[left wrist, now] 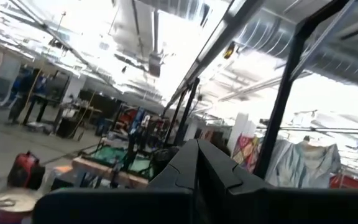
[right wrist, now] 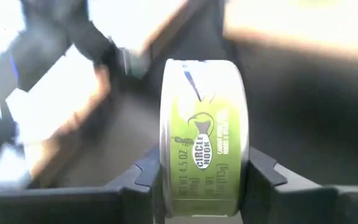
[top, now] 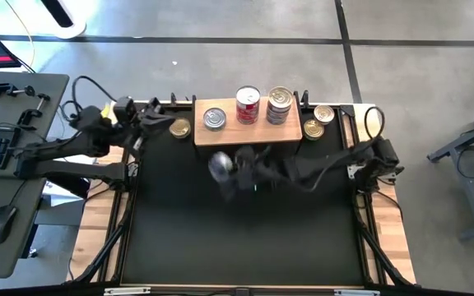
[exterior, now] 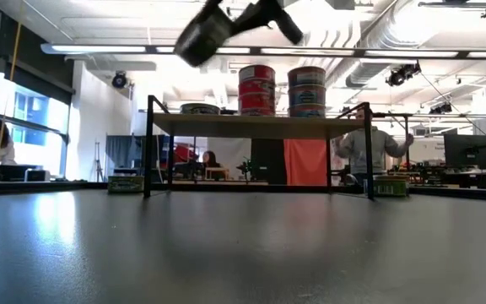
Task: Stack canned seafood by type on shelf
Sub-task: Stack the red tuna can on top of the red tuna can on the shelf
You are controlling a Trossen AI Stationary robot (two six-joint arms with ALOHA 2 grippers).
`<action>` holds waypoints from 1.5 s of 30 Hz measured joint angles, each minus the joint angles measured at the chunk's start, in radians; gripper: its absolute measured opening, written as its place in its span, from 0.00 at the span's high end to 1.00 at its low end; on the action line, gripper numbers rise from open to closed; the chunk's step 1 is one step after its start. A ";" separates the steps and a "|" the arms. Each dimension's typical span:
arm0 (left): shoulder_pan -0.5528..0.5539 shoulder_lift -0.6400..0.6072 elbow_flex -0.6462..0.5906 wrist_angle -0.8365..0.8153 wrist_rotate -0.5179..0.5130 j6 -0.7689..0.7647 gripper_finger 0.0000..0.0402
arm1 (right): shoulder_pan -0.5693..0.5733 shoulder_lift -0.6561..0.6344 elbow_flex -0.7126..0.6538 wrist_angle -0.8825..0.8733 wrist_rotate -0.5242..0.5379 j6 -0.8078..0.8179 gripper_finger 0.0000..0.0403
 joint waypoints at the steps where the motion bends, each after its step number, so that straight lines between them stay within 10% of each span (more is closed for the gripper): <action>1: 0.000 -0.008 0.005 -0.007 0.002 0.000 1.00 | -0.027 -0.008 0.001 0.049 0.031 -0.018 0.70; 17: -0.057 -0.033 0.007 -0.205 0.011 0.097 1.00 | -0.419 0.034 -0.030 0.394 -0.248 0.080 0.70; 24: -0.061 -0.033 0.007 -0.205 0.011 0.098 1.00 | -0.436 0.075 -0.032 0.411 -0.177 0.205 0.69; 31: -0.060 -0.033 0.007 -0.205 0.011 0.107 1.00 | -0.459 0.090 -0.031 0.423 -0.183 0.253 0.48; 45: -0.059 -0.033 0.007 -0.224 0.011 0.124 1.00 | -0.463 0.109 -0.028 0.401 -0.101 0.317 0.45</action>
